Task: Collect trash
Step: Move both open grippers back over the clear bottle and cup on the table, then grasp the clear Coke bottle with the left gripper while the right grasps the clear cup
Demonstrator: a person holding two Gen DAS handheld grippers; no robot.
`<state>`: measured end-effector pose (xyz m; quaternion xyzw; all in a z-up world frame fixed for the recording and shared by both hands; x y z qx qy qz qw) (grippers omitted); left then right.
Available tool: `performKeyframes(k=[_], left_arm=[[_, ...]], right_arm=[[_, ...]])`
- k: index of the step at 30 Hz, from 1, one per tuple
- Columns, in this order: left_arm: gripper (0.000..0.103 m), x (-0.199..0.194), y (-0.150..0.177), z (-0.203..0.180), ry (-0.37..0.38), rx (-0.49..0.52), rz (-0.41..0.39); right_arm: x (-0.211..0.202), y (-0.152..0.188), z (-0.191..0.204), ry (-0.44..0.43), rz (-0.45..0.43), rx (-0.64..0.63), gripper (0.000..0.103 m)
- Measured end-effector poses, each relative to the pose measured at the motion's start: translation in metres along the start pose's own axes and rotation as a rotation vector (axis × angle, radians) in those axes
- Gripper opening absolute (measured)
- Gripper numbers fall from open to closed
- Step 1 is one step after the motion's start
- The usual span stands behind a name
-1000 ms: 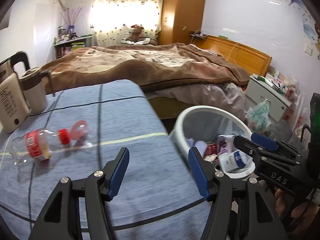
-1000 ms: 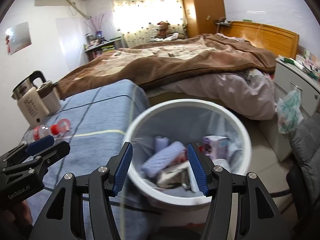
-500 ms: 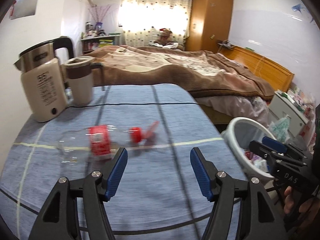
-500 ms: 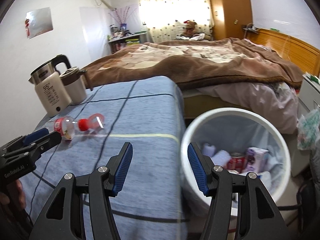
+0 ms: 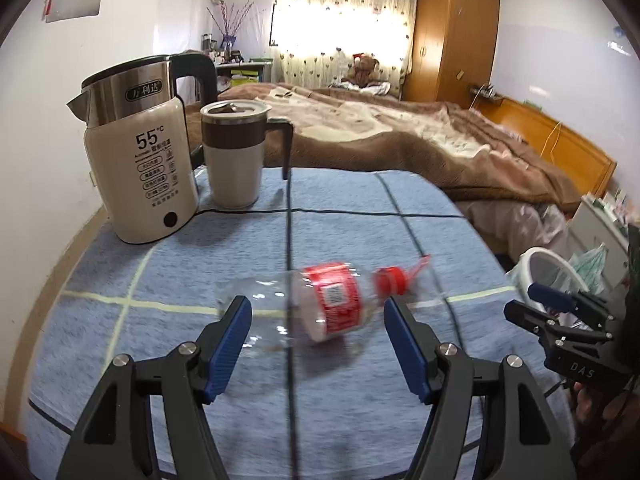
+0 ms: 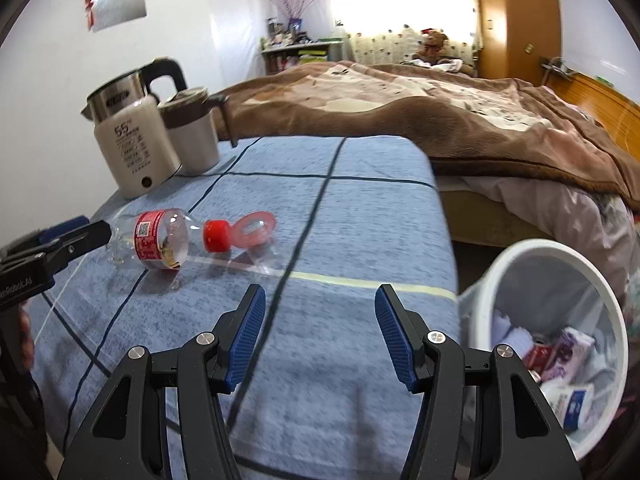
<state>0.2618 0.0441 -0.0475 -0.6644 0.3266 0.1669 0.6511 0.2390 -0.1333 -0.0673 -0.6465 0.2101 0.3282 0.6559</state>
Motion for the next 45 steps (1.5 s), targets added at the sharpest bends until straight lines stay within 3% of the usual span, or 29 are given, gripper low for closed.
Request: performKeyframes(k=[13,24,25,26,28,30,37,45], left_arm=[[0.071,0.043,-0.011,0.029,0.053,0.025,0.086],[0.071,0.045,0.003,0.008,0.216,0.063,0.165],[0.071,0.045,0.005,0.004,0.224,0.073,0.169],[0.071,0.044,0.009,0.0,0.231,0.081,0.178],[0.071,0.042,0.015,-0.009,0.247,0.102,0.192],[0.071,0.042,0.023,-0.017,0.265,0.116,0.216],[0.072,0.047,0.039,-0.031,0.249,0.113,0.269],[0.072,0.066,0.031,-0.041,0.192,0.086,0.292]], right_arm=[[0.061,-0.014,0.028,-0.039,0.109,-0.086,0.058],[0.092,-0.019,0.035,-0.075,0.166,-0.108,0.058],[0.093,-0.019,0.034,-0.08,0.17,-0.099,0.056],[0.093,-0.019,0.034,-0.086,0.169,-0.094,0.045],[0.091,-0.019,0.032,-0.089,0.16,-0.082,0.034],[0.09,-0.017,0.031,-0.096,0.161,-0.071,0.028],[0.07,-0.016,0.026,-0.093,0.111,-0.022,0.028],[0.045,-0.006,0.016,-0.103,0.08,0.054,0.028]])
Point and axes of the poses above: each gripper's, at about its wrist camera, not at the fingertips, and x roughly the way its jaws point, z to its left, y to its underside, the point moved 10 cm from there along x, roughly the way its jaws point
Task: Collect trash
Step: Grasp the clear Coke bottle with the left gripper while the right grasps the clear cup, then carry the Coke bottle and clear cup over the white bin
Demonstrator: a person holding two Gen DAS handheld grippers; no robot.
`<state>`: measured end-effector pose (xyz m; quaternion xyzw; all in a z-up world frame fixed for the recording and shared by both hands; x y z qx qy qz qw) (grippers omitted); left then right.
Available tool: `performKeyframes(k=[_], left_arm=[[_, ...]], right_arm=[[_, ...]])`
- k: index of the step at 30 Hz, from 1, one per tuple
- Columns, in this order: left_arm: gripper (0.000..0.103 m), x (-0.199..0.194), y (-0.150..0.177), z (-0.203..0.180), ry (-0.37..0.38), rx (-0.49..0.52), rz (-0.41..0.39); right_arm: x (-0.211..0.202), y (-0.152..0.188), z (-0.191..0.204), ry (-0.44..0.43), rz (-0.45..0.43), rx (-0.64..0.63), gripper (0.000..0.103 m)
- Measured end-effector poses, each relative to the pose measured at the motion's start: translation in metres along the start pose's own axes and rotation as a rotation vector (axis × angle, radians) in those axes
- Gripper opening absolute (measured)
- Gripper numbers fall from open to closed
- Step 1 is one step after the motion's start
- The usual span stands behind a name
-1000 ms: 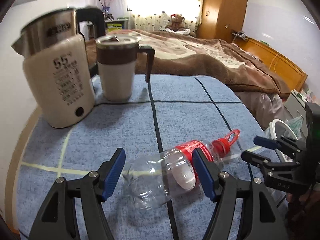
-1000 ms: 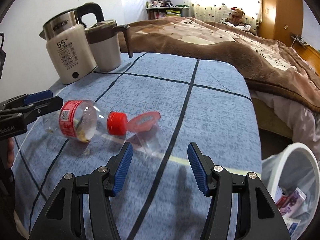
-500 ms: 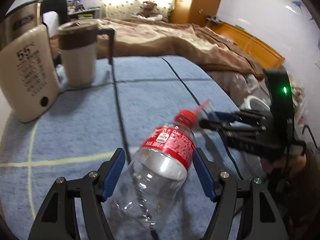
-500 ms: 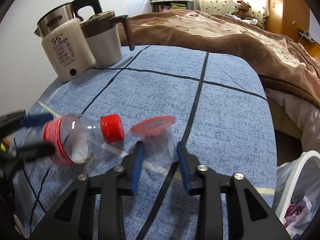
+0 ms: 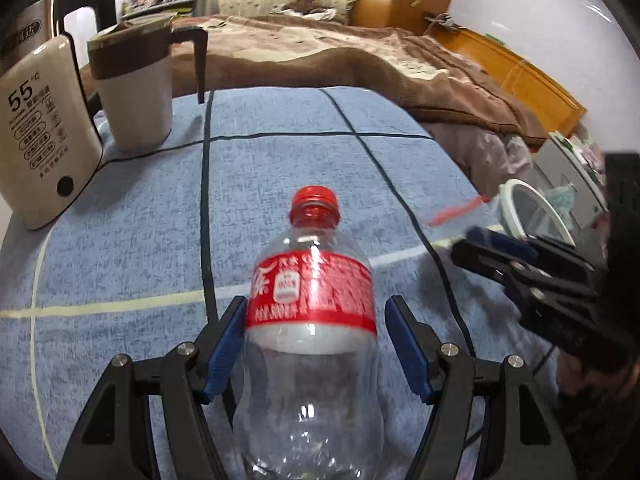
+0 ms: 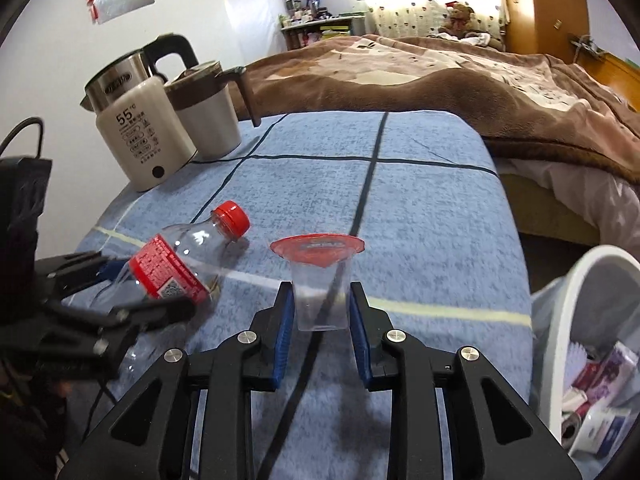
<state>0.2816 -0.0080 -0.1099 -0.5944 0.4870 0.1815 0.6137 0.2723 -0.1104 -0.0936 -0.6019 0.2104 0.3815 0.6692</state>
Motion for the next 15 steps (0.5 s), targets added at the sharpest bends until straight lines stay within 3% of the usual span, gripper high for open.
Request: performKeyframes(k=[4,7,15], left_arm=[[0.071,0.005,0.011,-0.006,-0.034,0.008,0.027],[0.064,0.004,0.017,-0.009,-0.018,-0.018,0.024],[0.064,-0.017,0.019,-0.019,-0.033,-0.086,-0.063]], right_arm=[[-0.008,0.003,-0.003,0.007,-0.018,0.012,0.028],[-0.013,0.006,-0.005,0.013,-0.034,0.022,0.028],[-0.033,0.014,-0.014,0.022,-0.07,0.06,0.028]])
Point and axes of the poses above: each gripper's, at about its wrist camera, not at the fingertips, and x roughly the way its jaws point, z to its left, y to its underside, the point moved 10 cm from there along x, roughly the way its jaws point
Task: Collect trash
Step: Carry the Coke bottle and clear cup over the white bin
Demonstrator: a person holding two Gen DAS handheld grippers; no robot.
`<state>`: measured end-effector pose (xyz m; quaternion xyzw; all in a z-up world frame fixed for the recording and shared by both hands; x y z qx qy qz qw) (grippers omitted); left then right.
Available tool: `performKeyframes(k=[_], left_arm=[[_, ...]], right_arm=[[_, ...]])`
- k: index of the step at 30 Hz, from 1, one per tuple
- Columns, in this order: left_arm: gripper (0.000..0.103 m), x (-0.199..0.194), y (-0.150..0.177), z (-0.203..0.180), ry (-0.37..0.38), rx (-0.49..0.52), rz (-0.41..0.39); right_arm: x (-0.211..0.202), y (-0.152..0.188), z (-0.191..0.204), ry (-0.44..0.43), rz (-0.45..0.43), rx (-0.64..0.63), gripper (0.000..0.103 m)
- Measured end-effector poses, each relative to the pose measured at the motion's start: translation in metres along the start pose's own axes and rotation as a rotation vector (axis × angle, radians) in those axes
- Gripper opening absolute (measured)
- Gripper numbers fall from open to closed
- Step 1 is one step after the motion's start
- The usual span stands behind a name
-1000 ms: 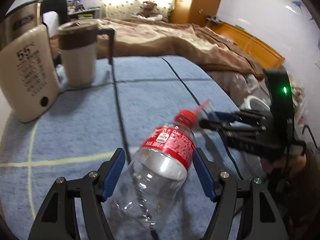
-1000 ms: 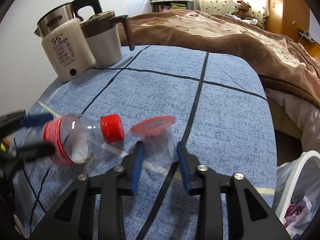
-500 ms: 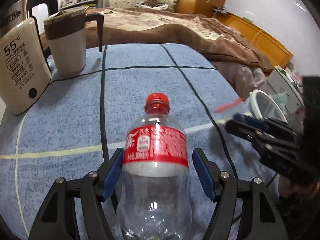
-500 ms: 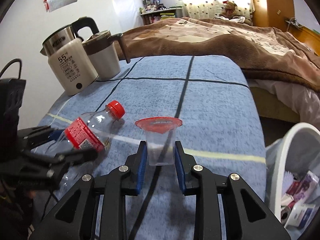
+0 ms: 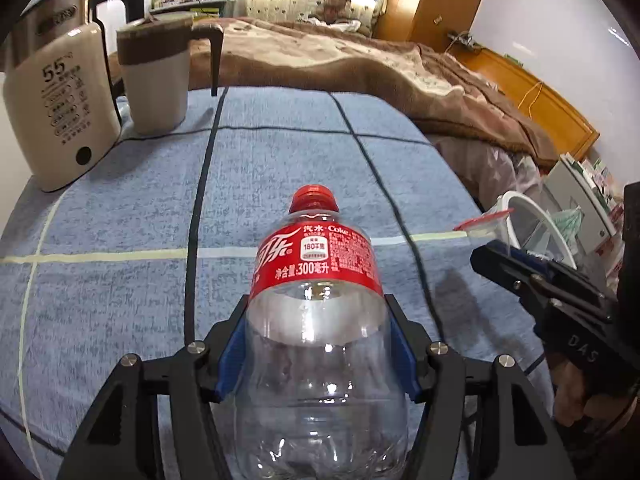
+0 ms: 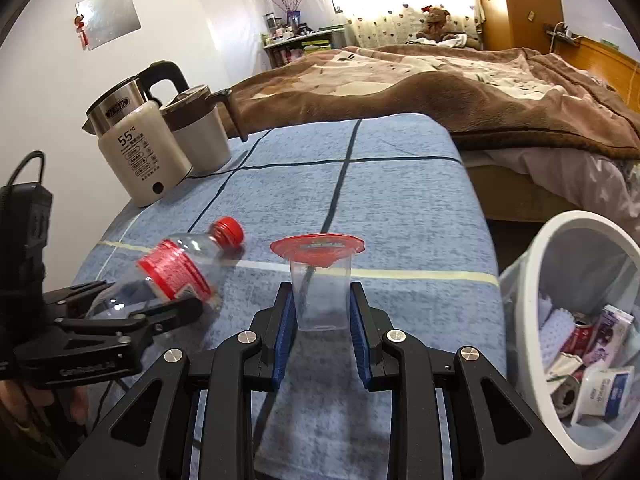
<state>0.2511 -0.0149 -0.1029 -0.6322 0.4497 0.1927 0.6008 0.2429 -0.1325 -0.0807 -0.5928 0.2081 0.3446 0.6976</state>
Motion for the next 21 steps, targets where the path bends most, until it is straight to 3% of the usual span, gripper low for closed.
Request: performKeyframes(k=[10,21], left_arm=[[0.064,-0.03,-0.005,-0.014,0.018,-0.034,-0.105],[0.064,-0.038,-0.017,-0.045,0.006,0.037,-0.158]], right_arm=[[-0.018,0.001,-0.014,0.013,-0.033,0.04,0.028],[-0.043,-0.007,-0.033,0.055,-0.094,0.063,0.028]])
Point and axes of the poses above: each gripper's, at about its wrist camera, not at the fingertips, and x roughly the way its jaws point, z to its left, y to its underside, the point moved 10 cm from there along x, roughly the way its jaws point
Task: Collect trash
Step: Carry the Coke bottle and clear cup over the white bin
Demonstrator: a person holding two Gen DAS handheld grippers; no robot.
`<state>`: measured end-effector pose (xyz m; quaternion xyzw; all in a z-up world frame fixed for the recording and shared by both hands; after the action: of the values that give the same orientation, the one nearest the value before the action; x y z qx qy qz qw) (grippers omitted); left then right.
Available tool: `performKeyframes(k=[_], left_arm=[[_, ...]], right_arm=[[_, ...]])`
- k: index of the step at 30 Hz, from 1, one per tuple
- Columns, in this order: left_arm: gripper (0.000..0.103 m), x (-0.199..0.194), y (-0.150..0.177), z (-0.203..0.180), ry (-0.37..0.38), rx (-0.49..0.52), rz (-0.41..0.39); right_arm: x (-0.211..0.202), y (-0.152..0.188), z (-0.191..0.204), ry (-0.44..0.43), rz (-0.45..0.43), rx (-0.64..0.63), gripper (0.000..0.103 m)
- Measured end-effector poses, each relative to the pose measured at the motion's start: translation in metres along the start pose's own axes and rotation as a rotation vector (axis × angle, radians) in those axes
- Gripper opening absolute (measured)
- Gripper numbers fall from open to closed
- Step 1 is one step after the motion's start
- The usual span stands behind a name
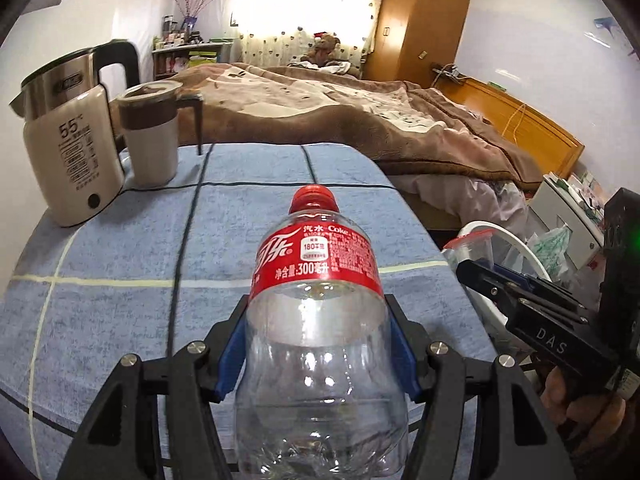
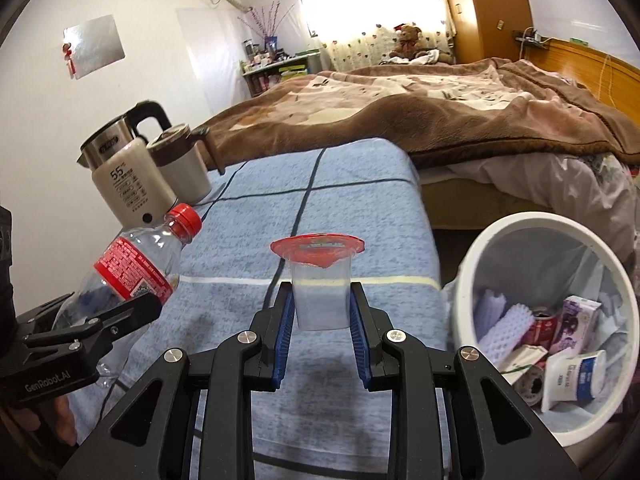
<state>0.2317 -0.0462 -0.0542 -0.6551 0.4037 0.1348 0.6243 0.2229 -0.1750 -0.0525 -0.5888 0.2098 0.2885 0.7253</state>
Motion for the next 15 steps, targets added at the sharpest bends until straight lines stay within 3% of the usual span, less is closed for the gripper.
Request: performKeyframes(k=[15], left_arm=[[0.064,0.015,-0.016,-0.103,0.104,0.121,-0.022]], right_arm=[[-0.058,-0.007,-0.089,0.126,-0.075,0.08,0.028]])
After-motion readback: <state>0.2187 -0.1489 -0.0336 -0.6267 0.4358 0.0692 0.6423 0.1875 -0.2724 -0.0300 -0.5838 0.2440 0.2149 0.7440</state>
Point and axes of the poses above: each gripper's, at about its wrist camera, not at the fingertips, and x roughly the way its jaws point, z to its left, y to its underside, the point moved 10 cm from there along x, roughly the way its jaws point
